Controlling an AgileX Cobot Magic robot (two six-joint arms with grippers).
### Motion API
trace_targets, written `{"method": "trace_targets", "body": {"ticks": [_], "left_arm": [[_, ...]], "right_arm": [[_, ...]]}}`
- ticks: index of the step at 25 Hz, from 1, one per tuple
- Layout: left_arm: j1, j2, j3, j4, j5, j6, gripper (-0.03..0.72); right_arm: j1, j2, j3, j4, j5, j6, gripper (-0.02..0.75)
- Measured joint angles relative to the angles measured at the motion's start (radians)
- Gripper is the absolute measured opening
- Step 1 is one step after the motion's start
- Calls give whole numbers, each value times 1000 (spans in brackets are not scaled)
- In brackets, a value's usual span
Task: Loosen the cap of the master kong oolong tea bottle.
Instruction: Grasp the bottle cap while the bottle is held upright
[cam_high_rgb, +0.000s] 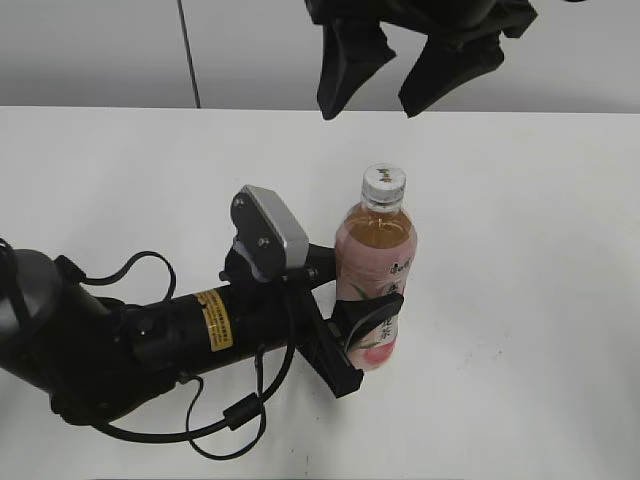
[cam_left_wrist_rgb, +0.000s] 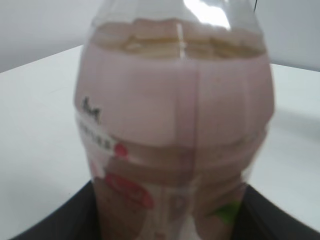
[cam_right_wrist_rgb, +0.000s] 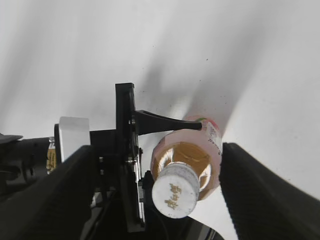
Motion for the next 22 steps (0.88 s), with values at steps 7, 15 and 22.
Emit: {"method": "trace_targets", "body": {"ticks": [7,15,22], "left_arm": [[0,0,0,0,0,0,379],[0,0,0,0,0,0,378],[0,0,0,0,0,0,378]], "right_arm": [[0,0,47,0,0,88,560],[-1,0,152,2,0,92,552],[-1,-1,152,8,-1,30,276]]}}
